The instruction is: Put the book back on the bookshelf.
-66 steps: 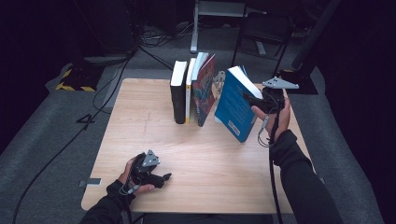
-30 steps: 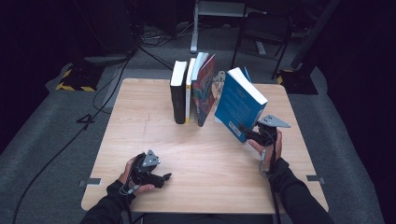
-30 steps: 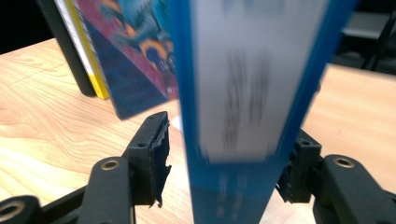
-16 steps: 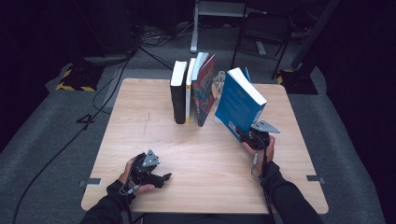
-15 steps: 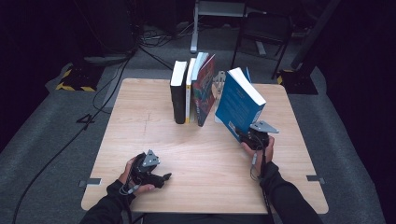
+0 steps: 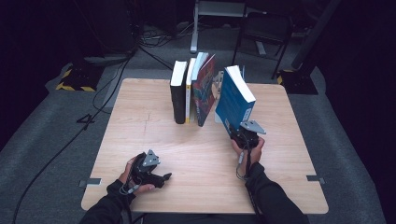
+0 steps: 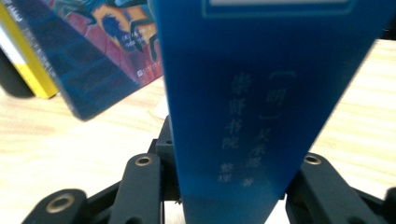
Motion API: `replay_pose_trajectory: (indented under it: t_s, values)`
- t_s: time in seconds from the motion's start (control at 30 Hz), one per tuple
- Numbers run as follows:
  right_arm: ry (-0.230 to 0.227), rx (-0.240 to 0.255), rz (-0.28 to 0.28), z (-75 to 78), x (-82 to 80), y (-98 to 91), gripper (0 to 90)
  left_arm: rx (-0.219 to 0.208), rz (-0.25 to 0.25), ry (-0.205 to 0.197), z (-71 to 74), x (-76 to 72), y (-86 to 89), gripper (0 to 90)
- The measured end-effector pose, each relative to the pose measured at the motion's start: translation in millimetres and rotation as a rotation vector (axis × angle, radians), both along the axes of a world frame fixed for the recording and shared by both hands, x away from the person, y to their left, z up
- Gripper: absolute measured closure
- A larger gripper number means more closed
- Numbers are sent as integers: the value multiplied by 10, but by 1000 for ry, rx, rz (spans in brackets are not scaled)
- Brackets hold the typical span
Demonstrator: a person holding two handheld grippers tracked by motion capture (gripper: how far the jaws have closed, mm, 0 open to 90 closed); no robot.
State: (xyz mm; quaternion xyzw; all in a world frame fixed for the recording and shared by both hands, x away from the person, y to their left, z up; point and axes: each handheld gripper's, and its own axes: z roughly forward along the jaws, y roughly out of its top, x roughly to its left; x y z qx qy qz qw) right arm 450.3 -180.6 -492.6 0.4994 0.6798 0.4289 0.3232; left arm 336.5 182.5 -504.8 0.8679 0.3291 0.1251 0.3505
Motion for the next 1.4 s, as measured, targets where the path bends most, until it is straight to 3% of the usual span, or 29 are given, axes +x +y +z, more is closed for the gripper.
replay_pose_trajectory:
  t_s: [0.17, 0.5, 0.7, 0.87, 1.03, 1.17, 1.23, 1.4]
  values:
    - [-3, 13, -39, -2, 122, 89, 604, -1, 1, 2, 0, 0, -3, 155]
    - [3, 16, -38, 3, 258, 68, 592, -2, 0, 2, -1, 3, -6, 155]
    - [26, 21, -21, 46, 245, -24, 493, -1, -3, 1, 0, 5, -5, 156]
    - [3, -35, 54, 123, 88, -158, 448, -2, -2, 1, 0, 3, -6, 156]
    - [22, -43, 129, 144, -19, -295, 462, -1, -3, 1, 0, 4, -5, 156]
    - [31, -28, 190, 115, -87, -368, 617, 1, -3, -5, 1, -1, -9, 159]
    - [15, -61, 190, 109, -90, -323, 613, 0, -2, -4, 0, 3, -10, 158]
    - [25, -26, 171, 99, -22, -267, 605, 2, -4, -6, 1, 5, -9, 157]
